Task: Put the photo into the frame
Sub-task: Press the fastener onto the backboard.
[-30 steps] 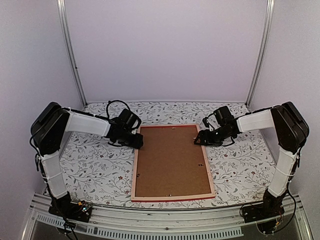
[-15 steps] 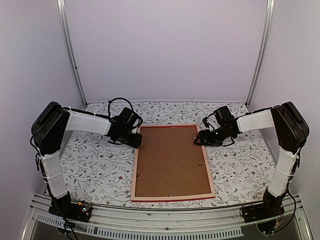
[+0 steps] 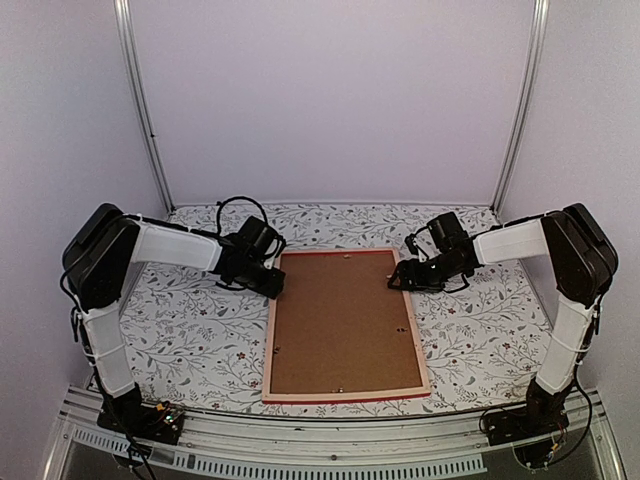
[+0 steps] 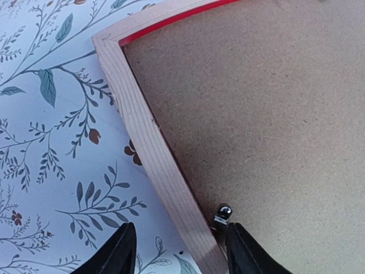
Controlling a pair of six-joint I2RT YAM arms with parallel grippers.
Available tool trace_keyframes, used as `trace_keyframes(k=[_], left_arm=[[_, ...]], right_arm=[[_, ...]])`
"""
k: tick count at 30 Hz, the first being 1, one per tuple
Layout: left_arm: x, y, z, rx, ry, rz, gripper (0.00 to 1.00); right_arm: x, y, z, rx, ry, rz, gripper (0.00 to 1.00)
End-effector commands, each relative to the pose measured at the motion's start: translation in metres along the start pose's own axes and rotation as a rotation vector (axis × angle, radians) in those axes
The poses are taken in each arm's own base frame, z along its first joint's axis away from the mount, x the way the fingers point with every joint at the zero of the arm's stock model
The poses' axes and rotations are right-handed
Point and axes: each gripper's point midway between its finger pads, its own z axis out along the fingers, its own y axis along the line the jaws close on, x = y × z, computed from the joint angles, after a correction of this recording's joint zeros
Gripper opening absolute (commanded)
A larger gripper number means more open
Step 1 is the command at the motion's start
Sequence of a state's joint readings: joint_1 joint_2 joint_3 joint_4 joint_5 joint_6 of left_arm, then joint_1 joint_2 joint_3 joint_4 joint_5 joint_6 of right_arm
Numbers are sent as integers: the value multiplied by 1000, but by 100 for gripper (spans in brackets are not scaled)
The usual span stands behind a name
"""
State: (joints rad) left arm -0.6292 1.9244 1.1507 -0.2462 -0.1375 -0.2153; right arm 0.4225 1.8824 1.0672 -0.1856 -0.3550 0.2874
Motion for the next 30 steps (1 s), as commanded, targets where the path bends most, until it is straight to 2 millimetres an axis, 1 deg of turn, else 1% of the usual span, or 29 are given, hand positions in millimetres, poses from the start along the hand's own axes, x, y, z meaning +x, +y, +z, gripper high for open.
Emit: trace_keyframes(k=[1,14,16,20,22,30], left_arm=[[1,-1,3,-34,2,44,56],[1,-5,10,-54,12,85,53],[1,-4,10,-60,12,85,51],[0,-3,11,-68,7,89,41],[-3,-3,10,-71,0,91,38],[-8,-7,12,-52,-20,117,29]], right_arm=[[37,-20,14,42,110,47,82],[38,-21,15,43,111,48,82],[39,-21,15,43,114,49,82],[39,-21,16,42,113,49,82],[40,-21,16,42,115,50,82],[41,-22,16,46,117,46,82]])
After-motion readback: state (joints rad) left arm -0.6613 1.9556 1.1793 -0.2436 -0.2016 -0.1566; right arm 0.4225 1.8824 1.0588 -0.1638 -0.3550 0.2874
